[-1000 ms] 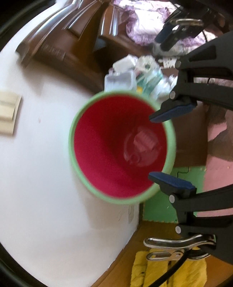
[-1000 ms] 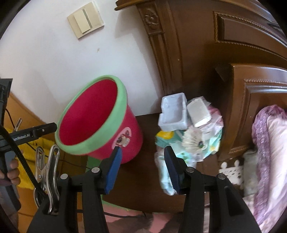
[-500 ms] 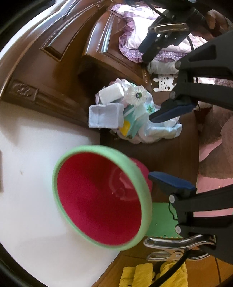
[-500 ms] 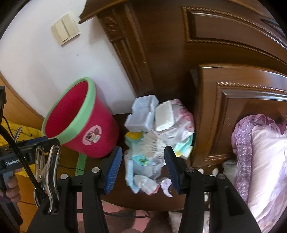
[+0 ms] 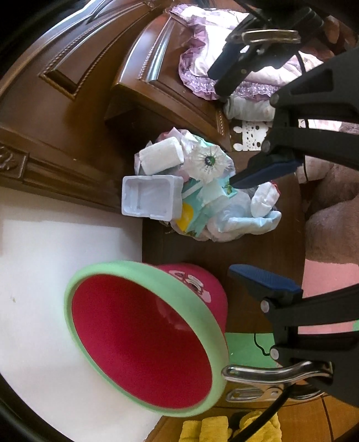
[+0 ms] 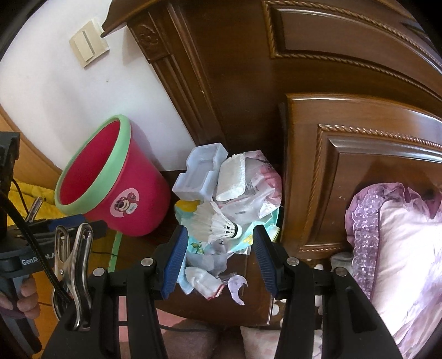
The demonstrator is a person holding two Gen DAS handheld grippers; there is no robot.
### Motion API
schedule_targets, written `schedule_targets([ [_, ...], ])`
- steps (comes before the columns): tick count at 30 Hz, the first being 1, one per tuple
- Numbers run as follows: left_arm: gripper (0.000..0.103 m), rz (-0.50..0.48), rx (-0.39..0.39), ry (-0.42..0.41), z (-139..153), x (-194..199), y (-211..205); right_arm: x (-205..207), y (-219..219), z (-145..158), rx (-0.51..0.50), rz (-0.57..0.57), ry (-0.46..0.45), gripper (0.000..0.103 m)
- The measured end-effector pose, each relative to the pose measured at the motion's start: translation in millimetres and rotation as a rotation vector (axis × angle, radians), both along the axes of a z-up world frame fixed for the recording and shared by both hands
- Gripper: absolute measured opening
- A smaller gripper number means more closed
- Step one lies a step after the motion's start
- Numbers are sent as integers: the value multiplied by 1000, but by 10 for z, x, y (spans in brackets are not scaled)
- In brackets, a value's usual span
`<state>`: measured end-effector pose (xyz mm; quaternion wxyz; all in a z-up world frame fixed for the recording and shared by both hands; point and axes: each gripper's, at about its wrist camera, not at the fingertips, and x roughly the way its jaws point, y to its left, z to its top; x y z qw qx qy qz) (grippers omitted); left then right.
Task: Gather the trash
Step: 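Reach the left tool to the white plastic tray and close on it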
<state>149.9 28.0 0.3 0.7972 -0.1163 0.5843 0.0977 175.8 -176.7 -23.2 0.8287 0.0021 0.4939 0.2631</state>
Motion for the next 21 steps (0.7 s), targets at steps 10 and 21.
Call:
schedule_targets([
  [10,60,-19,-47,-3,-303,352,-77,198,-32,-79,-25,-35,14,50],
  [21,64,-31,-42,-68,-806,858,-147,399,-14,-254,-46,-62,29,50],
])
